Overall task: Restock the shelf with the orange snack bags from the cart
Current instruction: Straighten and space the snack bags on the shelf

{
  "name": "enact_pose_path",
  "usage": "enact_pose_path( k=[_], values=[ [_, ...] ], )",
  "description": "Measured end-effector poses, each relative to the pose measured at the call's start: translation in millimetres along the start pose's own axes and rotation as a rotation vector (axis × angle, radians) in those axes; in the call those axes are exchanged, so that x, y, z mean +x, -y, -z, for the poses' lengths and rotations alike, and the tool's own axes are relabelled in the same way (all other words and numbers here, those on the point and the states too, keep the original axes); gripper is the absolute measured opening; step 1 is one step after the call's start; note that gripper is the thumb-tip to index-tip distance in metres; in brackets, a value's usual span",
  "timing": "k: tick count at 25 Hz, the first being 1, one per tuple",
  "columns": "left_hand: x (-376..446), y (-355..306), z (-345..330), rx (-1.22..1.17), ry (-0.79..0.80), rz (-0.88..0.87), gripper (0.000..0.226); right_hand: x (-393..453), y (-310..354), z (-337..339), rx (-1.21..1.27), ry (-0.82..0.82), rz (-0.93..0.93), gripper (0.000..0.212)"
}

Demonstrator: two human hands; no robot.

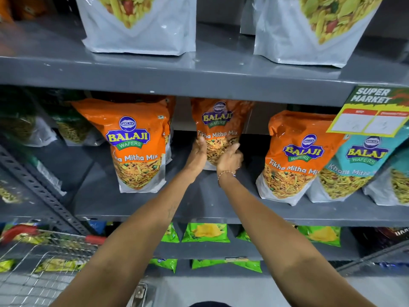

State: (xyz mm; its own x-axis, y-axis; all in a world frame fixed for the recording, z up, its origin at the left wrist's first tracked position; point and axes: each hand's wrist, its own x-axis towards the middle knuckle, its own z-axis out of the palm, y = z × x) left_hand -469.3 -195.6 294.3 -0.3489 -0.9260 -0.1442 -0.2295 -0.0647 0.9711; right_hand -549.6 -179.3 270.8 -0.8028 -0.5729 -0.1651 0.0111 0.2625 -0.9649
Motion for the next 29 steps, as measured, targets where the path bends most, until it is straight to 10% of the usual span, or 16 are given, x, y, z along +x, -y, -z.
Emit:
enact_pose_path(
  k=[7,11,14,19,26,29],
  values=[
    [5,14,17,0.088,0.007,-0.013,0.070,-14,6,-4,0.019,0.009,-0.035,0.067],
    [-30,15,-7,-0.030,-0.348,-0.282,0.049,-40,0,27,-0.110,0.014,0.378,0.060],
    [-60,18,-41,-0.102,-0.164,-0.342,0.046,-54,-13,68,-0.065,-0.147,0.635,0.031],
    [-72,13,-93,-0.041,0.177,-0.213,0.056,-25,-32,147,0.126,-0.578,0.352,0.035],
    [-91,-3,-128,0.011,0.387,-0.123,0.097,-4,-54,185,0.079,-0.377,0.146,0.068],
    [-96,-6,-125,-0.034,0.368,-0.129,0.076,8,-69,175,0.054,-0.389,0.130,0.084]
  ],
)
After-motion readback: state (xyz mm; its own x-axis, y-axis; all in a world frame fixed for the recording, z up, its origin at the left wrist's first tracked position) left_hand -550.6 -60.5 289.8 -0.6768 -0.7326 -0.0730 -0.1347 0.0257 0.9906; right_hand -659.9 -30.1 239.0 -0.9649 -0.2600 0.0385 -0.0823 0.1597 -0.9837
